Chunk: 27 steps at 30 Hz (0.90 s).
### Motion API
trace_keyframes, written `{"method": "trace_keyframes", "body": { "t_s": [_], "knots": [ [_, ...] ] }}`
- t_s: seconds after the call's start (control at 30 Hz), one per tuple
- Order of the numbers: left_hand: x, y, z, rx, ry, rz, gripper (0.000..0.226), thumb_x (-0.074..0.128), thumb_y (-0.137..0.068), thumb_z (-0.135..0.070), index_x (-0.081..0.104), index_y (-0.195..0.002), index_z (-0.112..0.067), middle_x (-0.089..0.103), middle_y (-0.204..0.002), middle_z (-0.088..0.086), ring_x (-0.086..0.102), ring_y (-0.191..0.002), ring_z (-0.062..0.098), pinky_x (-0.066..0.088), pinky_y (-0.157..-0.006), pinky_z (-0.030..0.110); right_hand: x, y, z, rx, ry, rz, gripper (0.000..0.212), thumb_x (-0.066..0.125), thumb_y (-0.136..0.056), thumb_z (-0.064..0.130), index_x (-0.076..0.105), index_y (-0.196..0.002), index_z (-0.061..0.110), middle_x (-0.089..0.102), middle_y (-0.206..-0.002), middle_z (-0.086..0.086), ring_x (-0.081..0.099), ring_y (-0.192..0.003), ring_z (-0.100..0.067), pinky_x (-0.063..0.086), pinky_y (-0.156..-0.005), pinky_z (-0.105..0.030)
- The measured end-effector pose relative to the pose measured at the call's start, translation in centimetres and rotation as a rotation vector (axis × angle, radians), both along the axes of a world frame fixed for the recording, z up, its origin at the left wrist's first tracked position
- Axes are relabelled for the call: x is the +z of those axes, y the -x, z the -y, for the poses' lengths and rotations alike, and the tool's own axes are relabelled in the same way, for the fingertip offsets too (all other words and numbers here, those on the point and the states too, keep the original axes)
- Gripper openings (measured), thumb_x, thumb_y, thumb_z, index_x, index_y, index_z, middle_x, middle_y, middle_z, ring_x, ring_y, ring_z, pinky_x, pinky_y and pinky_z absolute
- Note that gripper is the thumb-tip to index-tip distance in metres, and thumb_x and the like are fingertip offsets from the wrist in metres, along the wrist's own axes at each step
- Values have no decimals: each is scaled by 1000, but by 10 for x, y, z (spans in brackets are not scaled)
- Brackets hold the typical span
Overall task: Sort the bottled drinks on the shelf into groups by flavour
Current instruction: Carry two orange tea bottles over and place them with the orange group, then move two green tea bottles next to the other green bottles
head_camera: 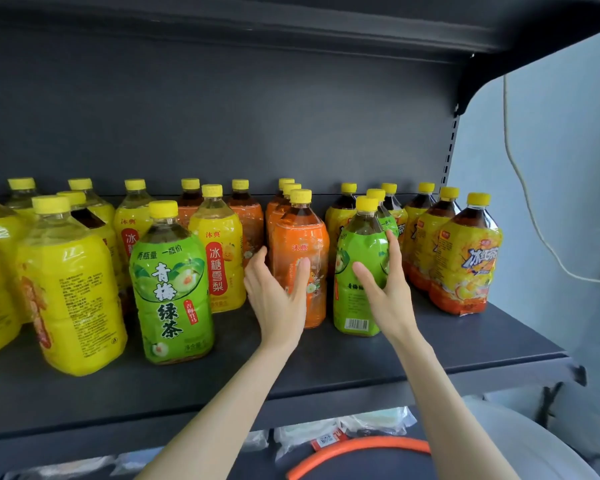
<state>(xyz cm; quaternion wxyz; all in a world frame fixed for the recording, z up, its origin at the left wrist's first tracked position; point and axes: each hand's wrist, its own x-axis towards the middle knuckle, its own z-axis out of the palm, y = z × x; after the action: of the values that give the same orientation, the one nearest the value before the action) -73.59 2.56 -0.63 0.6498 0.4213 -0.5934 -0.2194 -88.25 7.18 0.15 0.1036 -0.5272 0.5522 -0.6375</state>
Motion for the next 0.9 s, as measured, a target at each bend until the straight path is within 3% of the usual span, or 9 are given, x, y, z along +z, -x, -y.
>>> {"method": "trace_keyframes", "body": {
  "t_s": [0.1,0.2,0.37,0.43,0.57,0.67,0.73,0.9],
  "knots": [
    [-4,10,-31,22,190,-6,53,46,-86,-50,48,-122,-10,50,-124,8,44,-116,17,37,-98,34,-2,1,-8,-5,5,-24,67,58,-79,63,17,-131,70,45,-142,3,45,-129,-11,38,-109,-45],
    [-3,30,-42,-96,214,48,50,44,-89,-46,48,-125,-12,52,-127,5,45,-118,16,38,-102,36,0,8,-20,25,23,64,49,51,-83,63,31,-127,69,51,-134,5,48,-124,-11,39,-109,-42],
    [9,63,-41,-120,266,143,64,48,-88,-51,37,-138,-13,43,-140,4,38,-130,13,35,-108,30,18,48,-19,14,81,159,46,45,-99,39,42,-142,23,53,-131,5,52,-113,4,42,-96,-14],
    [15,75,-40,-75,226,148,74,52,-83,-57,32,-141,-16,39,-143,3,34,-132,13,34,-109,33,25,63,-9,60,32,136,50,48,-98,36,38,-144,18,51,-135,3,51,-118,-6,40,-96,-19],
    [16,94,-41,47,213,190,81,64,-79,-54,31,-142,-16,38,-144,6,34,-133,18,36,-108,43,31,93,18,177,-77,125,62,53,-95,37,28,-149,19,43,-144,-1,43,-125,-8,36,-104,-26],
    [20,94,-42,54,171,192,79,72,-78,-42,34,-142,-17,38,-144,4,33,-134,15,31,-110,32,32,105,37,286,-138,139,71,57,-94,36,20,-152,20,37,-150,-1,37,-137,-15,32,-114,-38],
    [22,94,-45,68,138,199,80,74,-77,-39,35,-142,-17,38,-145,1,32,-134,12,26,-108,23,26,108,48,344,-169,155,74,61,-92,34,18,-152,22,40,-146,2,42,-134,-16,35,-113,-42],
    [23,91,-53,119,157,175,78,77,-74,-32,41,-140,-12,43,-139,-2,33,-128,4,19,-101,-1,19,115,52,258,-113,77,69,64,-90,35,29,-148,22,52,-138,0,53,-124,-19,43,-105,-46]
  ]
}}
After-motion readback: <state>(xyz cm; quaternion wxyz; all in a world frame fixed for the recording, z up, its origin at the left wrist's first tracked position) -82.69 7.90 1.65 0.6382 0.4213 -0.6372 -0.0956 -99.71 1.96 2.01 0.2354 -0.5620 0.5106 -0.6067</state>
